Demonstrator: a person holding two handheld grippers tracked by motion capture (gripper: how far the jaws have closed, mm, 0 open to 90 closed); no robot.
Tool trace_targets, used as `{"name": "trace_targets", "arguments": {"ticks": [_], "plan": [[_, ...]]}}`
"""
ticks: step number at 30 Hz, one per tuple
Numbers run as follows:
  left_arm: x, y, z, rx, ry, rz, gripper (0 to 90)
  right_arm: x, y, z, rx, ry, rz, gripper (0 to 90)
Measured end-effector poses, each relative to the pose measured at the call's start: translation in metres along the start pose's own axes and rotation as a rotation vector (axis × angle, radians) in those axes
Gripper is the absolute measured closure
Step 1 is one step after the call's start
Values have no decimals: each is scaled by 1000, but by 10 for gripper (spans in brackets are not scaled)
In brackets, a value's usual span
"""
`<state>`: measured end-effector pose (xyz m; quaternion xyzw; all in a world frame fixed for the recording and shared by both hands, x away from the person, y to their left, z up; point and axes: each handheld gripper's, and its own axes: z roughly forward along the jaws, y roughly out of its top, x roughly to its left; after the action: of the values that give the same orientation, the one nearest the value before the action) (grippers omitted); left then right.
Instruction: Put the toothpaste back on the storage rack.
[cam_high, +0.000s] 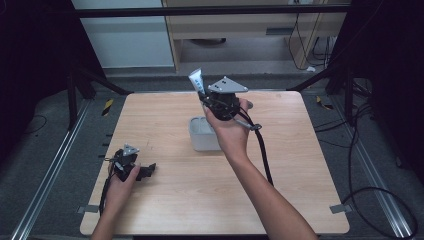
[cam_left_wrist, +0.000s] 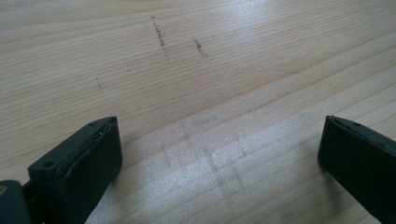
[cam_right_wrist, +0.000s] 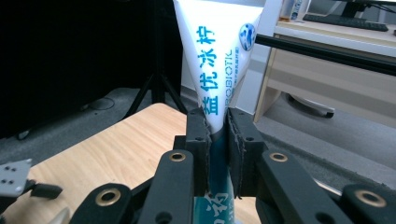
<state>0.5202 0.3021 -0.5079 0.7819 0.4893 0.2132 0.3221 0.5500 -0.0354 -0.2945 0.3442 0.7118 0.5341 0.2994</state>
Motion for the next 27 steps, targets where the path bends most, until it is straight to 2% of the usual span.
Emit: {"name": "trace_targets", "arguments": {"ticks": [7, 12, 27], "plan": [[0, 0, 0, 0, 0, 0, 0, -5, 1, 6, -40, -17, 23, 798], [0, 0, 0, 1, 0, 1, 0, -5, -1, 11, -46, -30, 14, 798], [0, 0, 0, 2, 0, 2, 0, -7, -6, 20, -66, -43, 36, 798]]}}
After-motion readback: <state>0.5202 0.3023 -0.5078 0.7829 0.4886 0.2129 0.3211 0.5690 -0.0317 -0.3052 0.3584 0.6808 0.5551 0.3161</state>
